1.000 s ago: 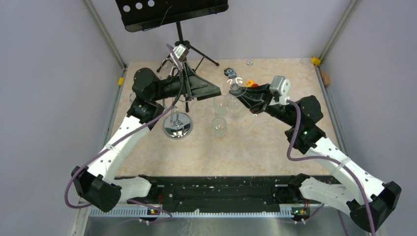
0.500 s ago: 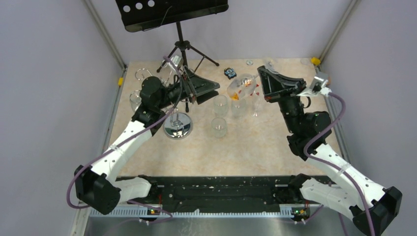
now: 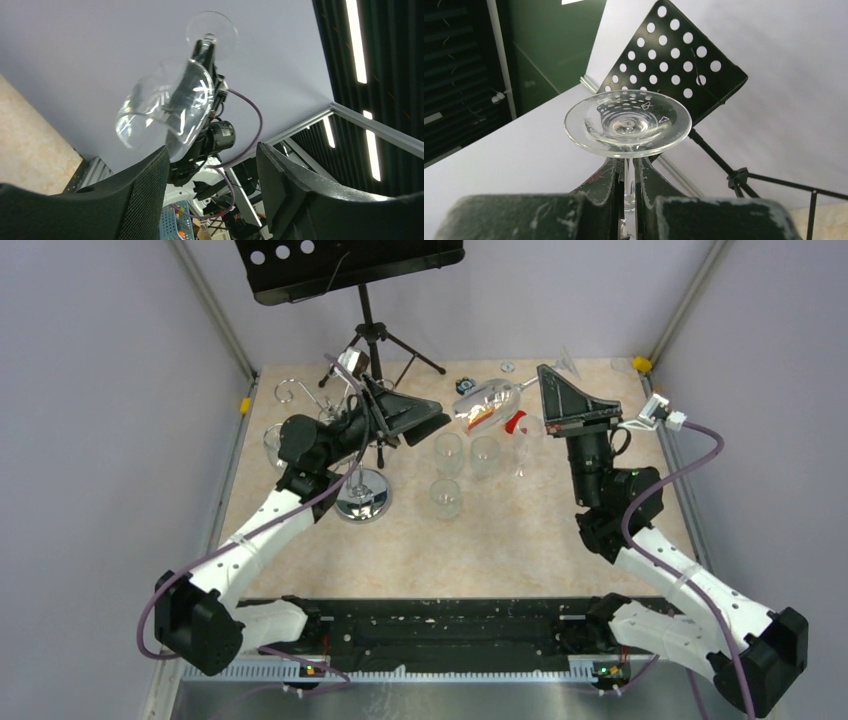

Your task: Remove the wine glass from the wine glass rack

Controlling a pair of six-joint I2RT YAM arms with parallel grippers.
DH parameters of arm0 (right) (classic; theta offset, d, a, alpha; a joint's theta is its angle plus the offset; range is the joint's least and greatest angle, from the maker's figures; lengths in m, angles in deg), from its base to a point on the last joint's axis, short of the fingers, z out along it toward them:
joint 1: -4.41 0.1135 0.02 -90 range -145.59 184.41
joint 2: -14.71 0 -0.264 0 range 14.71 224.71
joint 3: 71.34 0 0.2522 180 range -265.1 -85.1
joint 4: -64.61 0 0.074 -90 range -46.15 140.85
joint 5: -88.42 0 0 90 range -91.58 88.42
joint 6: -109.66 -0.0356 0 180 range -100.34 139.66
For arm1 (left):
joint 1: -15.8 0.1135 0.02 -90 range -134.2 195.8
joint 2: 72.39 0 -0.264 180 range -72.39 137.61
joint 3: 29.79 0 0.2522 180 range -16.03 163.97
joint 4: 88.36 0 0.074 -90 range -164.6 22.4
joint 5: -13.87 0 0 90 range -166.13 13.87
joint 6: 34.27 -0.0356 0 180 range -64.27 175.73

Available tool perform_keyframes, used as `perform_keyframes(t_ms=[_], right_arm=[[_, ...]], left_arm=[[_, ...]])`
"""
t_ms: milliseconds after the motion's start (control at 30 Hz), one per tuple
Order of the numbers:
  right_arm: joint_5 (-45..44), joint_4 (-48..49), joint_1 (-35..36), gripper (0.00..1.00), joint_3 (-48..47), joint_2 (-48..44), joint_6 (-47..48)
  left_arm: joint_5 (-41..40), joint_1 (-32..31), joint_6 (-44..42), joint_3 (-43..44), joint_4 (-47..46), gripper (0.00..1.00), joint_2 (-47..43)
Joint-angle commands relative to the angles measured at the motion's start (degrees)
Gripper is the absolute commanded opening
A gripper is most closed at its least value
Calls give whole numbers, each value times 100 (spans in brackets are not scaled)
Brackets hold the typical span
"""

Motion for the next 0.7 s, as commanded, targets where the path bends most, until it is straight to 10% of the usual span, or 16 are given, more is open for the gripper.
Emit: perform_keyframes(t_ms=[0, 500, 667], right_arm=[[47, 487, -16, 0, -59, 139, -711], [285, 495, -16, 0, -71, 317, -828], [437, 1299, -8, 0, 197, 619, -734]], left_arm=[[163, -51, 541, -63, -1271, 68, 152], [170, -121, 1058, -44, -1994, 66, 418], [112, -153, 1430, 0, -2253, 44, 544]])
